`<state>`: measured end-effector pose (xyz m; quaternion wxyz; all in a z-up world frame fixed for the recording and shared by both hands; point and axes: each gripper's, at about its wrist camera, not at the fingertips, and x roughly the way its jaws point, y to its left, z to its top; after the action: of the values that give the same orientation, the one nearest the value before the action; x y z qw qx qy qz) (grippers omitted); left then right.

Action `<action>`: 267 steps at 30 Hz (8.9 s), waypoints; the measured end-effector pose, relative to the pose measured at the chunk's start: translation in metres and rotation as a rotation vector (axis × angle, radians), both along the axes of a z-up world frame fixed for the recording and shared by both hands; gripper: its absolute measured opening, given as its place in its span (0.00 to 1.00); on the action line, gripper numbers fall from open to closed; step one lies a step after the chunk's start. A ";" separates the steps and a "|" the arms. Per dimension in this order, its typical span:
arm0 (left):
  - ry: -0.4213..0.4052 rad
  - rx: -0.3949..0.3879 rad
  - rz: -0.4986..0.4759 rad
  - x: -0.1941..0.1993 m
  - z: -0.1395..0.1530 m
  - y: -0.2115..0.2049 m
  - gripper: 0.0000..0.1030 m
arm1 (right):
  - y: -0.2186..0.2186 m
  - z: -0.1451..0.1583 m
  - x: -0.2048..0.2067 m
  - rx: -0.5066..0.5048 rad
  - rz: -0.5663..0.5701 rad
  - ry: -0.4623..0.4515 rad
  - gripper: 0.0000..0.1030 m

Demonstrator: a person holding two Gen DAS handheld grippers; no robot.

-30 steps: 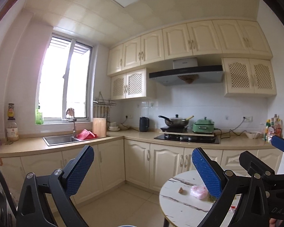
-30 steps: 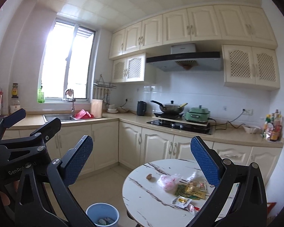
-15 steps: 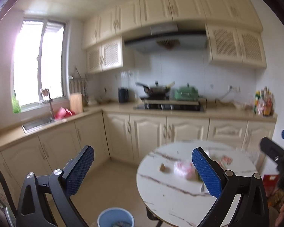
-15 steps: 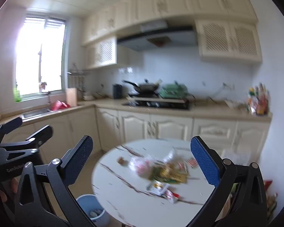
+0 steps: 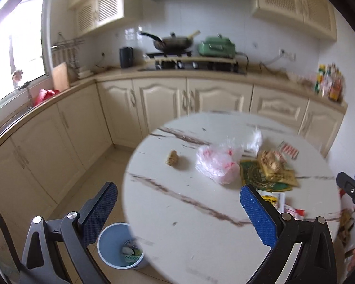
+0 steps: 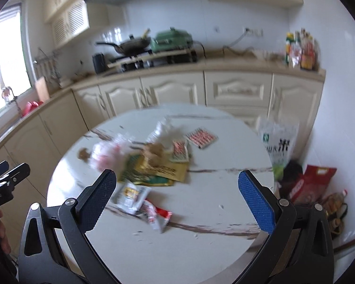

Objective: Collect trash
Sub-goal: 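Grasp the clear red-printed plastic bag with the left gripper while the right gripper approaches the ginger root, then grasp the ginger root with the right gripper and lift it, then carry both items to the blue bin and open both grippers over it, then raise both tools away from the bin back toward the table, then grasp the small brown scrap with the left gripper while the right gripper grasps the red ketchup sachet, then carry both items to the blue bin and open both grippers over it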

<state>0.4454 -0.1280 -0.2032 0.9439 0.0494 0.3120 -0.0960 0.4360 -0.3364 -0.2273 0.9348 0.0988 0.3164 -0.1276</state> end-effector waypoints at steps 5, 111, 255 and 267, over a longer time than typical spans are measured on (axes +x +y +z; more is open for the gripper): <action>0.093 0.028 -0.041 0.077 -0.010 -0.038 0.99 | -0.020 -0.027 0.029 0.005 0.000 0.066 1.00; 0.515 -0.313 0.404 0.100 -0.169 0.407 0.49 | 0.425 -0.330 0.300 0.167 0.741 0.590 0.58; 0.112 -0.167 -0.269 0.100 0.012 0.045 0.15 | -0.030 -0.025 0.105 -0.049 0.156 0.121 0.09; 0.018 -0.206 -0.150 -0.014 0.042 0.164 0.15 | 0.132 0.039 0.075 -0.027 0.466 -0.022 0.09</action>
<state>0.4315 0.0358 -0.1608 0.9312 -0.0253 0.3046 -0.1985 0.5113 -0.2045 -0.1882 0.9435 0.0121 0.3190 0.0886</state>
